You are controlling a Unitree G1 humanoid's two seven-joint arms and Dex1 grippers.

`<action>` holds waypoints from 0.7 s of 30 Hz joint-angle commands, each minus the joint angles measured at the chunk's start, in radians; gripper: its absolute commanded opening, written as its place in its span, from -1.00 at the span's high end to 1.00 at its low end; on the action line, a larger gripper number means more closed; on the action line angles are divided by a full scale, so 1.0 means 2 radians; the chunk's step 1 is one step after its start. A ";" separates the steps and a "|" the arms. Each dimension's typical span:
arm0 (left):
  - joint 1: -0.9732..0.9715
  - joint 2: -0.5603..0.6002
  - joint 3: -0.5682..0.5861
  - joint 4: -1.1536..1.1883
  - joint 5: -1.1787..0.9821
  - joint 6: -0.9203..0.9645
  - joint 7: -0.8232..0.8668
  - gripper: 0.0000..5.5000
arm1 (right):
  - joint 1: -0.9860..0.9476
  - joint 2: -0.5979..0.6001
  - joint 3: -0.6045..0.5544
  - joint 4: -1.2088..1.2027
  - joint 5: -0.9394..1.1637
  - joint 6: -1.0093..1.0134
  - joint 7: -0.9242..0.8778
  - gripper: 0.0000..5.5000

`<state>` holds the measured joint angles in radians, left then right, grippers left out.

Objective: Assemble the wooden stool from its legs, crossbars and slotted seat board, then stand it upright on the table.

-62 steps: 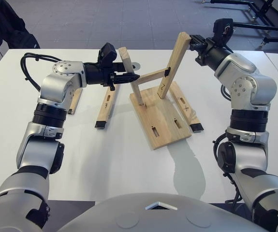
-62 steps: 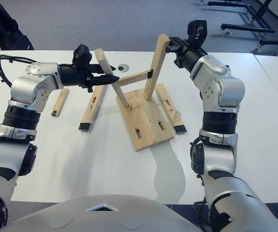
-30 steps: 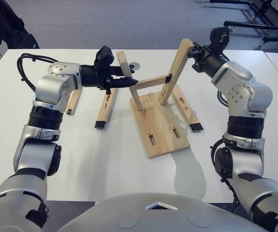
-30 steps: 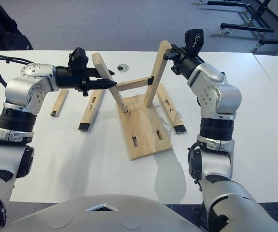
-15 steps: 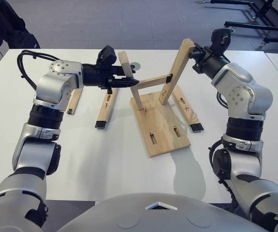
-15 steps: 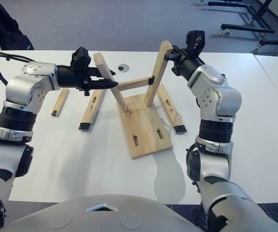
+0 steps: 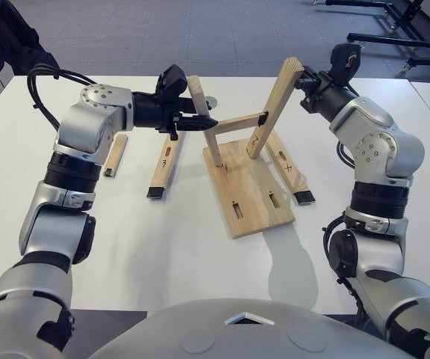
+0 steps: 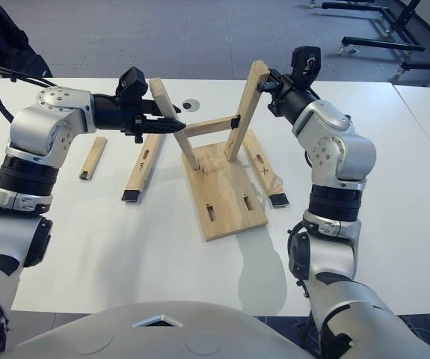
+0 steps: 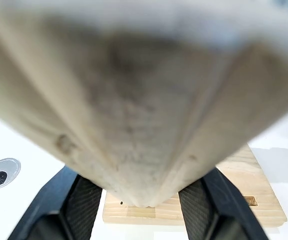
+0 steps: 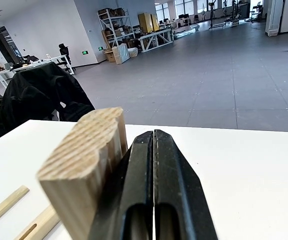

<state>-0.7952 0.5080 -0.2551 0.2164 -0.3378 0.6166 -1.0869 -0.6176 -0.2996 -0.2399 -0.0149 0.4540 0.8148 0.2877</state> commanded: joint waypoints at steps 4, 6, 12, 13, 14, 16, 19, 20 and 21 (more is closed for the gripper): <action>-0.010 -0.009 -0.027 0.019 0.040 0.037 0.036 0.26 | -0.008 0.009 0.005 -0.017 0.015 0.008 0.002 0.99; -0.017 -0.012 -0.023 0.023 0.038 0.043 0.039 0.26 | -0.008 0.010 0.004 -0.019 0.016 0.009 0.002 0.99; -0.031 -0.020 0.001 0.022 0.015 0.062 0.030 0.26 | -0.006 0.011 0.003 -0.022 0.014 0.010 0.002 0.99; -0.032 -0.020 0.007 0.023 0.012 0.064 0.028 0.26 | -0.005 0.010 0.002 -0.021 0.013 0.009 0.002 0.99; -0.031 -0.019 0.010 0.023 0.011 0.064 0.026 0.26 | -0.004 0.009 0.001 -0.020 0.012 0.009 0.002 0.99; -0.031 -0.019 0.016 0.022 0.008 0.065 0.024 0.26 | -0.001 0.005 -0.002 -0.019 0.011 0.008 0.003 0.99; -0.030 -0.020 0.020 0.018 0.006 0.066 0.022 0.26 | 0.001 -0.007 -0.007 -0.012 0.006 0.005 0.004 0.99; -0.030 -0.021 0.021 0.018 0.006 0.066 0.022 0.26 | 0.000 -0.013 -0.010 -0.007 0.002 0.002 0.006 0.99; -0.030 -0.021 0.021 0.016 0.006 0.066 0.023 0.26 | -0.004 -0.022 -0.016 0.001 -0.002 -0.002 0.005 0.99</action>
<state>-0.8547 0.4729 -0.2188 0.2567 -0.3178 0.7350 -1.0356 -0.6176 -0.3070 -0.2474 -0.0397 0.4540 0.8235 0.2953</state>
